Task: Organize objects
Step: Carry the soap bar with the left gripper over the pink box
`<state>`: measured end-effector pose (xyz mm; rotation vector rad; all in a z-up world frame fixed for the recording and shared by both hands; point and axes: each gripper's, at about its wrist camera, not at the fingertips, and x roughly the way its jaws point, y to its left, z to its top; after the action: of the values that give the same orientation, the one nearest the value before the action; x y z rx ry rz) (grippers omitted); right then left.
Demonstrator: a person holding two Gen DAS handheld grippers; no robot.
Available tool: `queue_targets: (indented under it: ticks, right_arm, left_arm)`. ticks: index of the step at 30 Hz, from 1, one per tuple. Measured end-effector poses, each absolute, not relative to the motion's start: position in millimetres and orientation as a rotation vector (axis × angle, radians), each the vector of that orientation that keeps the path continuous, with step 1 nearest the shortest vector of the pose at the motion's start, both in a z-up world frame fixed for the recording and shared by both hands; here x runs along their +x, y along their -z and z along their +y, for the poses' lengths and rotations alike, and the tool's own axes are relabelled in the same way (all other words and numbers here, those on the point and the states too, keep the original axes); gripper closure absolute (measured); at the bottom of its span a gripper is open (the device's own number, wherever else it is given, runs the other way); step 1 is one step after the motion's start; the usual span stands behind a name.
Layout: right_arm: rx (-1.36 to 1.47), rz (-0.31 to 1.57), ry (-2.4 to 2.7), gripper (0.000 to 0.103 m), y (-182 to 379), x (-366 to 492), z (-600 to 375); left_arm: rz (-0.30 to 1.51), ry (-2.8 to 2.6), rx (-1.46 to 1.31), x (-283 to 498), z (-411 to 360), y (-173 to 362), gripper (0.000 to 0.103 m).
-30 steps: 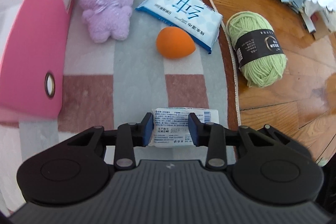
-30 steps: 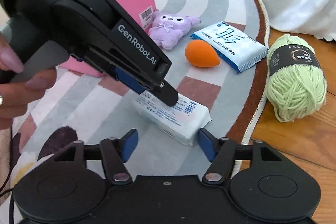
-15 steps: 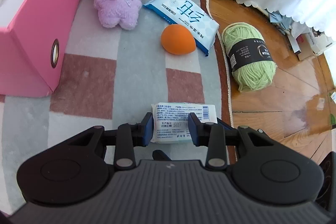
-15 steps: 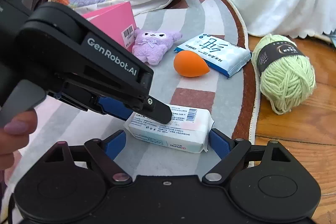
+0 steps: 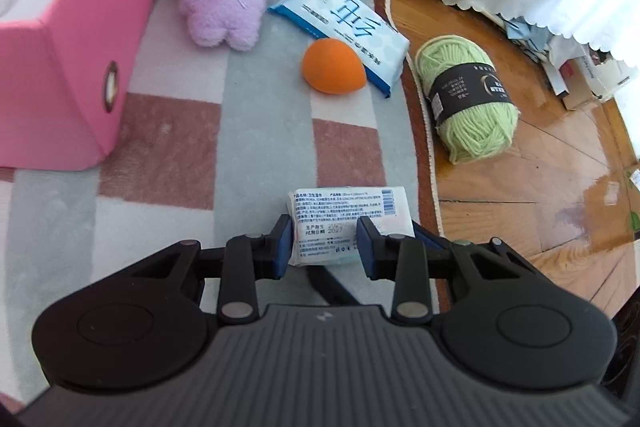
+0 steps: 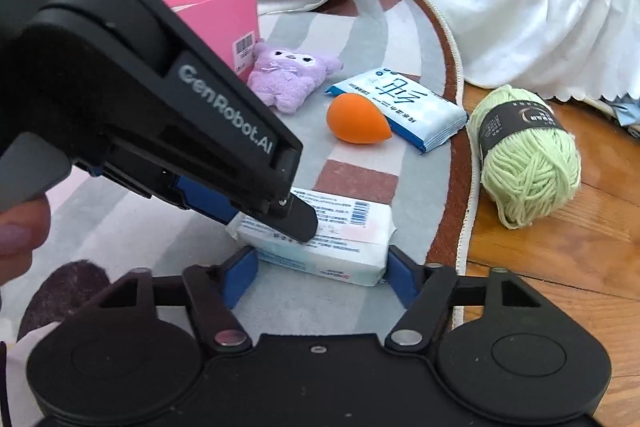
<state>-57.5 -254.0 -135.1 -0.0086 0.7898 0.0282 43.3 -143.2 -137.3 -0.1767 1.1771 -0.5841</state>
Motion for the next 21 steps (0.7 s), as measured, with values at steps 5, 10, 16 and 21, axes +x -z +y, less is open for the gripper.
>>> queue_targets:
  ticks: [5,10,16,21]
  right_arm:
    - [0.020,0.814,-0.050,0.039,126.3,-61.1,-253.5]
    - [0.045,0.825,-0.060,0.039,114.5,-65.5,-249.2]
    - [0.018,0.828,-0.103,0.039,97.5,-72.0,-239.9]
    - [0.009,0.815,-0.163,0.039,76.9,-83.5,-235.4]
  left_arm:
    - [1.177,0.581,-0.154,36.9,-140.1,127.3,0.070]
    - [1.170,0.572,-0.145,28.0,-133.5,115.1,0.070]
    - [1.219,0.566,-0.196,25.2,-115.4,101.0,0.070]
    - [1.230,0.584,-0.257,17.3,-93.9,86.5,0.070]
